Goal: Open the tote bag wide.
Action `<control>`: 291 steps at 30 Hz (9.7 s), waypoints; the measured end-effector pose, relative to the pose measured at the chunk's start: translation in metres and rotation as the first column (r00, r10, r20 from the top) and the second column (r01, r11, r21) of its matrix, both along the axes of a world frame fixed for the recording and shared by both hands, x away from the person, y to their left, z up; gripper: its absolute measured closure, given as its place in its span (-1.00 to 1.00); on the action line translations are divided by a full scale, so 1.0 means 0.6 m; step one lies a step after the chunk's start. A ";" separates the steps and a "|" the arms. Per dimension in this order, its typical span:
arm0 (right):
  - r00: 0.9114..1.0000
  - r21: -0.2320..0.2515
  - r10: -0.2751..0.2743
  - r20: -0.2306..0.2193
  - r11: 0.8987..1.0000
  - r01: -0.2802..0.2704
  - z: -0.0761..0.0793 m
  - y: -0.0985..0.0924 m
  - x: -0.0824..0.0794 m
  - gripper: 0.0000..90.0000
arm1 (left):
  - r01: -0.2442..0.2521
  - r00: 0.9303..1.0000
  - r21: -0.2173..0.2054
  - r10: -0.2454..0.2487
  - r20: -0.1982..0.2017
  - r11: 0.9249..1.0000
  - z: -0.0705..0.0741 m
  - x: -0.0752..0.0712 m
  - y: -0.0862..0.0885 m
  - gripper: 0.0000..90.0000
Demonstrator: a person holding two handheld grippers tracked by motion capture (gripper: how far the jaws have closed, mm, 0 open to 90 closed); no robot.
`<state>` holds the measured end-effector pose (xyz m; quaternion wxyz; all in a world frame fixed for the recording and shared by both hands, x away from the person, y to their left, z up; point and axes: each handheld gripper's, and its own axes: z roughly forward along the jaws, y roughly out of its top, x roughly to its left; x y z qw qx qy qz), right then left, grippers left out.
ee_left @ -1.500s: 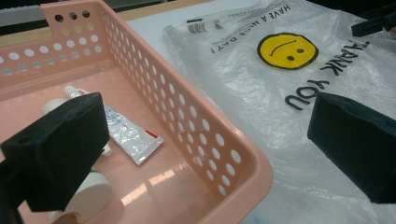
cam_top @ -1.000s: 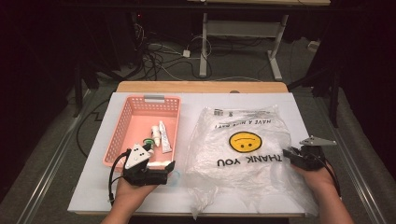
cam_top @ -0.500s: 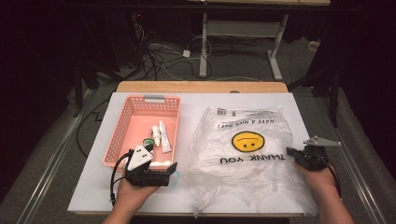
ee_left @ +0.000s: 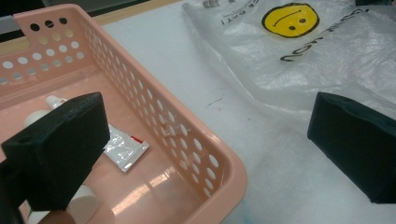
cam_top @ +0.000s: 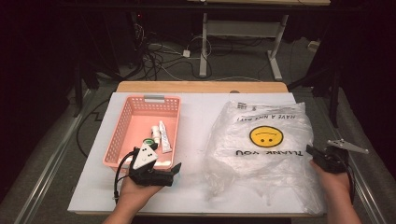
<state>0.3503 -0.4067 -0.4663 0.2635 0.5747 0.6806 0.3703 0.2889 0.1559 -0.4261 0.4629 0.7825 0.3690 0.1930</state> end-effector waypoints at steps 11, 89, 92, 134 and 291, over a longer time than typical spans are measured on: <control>0.984 0.020 -0.173 0.032 0.985 0.172 0.005 -0.051 -0.032 1.00 | 0.020 0.999 -0.031 -0.021 -0.030 0.999 0.007 0.009 -0.006 -1.00; 0.990 -0.071 0.102 -0.098 0.991 -0.110 -0.012 0.046 0.149 1.00 | 0.034 0.999 -0.062 -0.035 -0.010 0.998 0.013 0.008 -0.006 -1.00; 0.997 -0.056 0.023 -0.076 0.998 -0.027 -0.007 0.027 0.149 1.00 | 0.030 1.000 -0.054 -0.030 -0.006 0.998 0.012 0.009 -0.005 -1.00; 0.967 0.029 0.184 0.178 0.981 -0.192 0.081 0.082 -0.013 -0.88 | 0.015 0.999 -0.041 -0.017 -0.043 0.999 0.004 0.021 0.020 -1.00; 0.833 -0.002 0.486 0.266 0.864 -0.503 0.089 0.260 -0.014 1.00 | 0.006 0.999 -0.056 -0.009 -0.040 0.998 -0.005 0.009 0.037 -1.00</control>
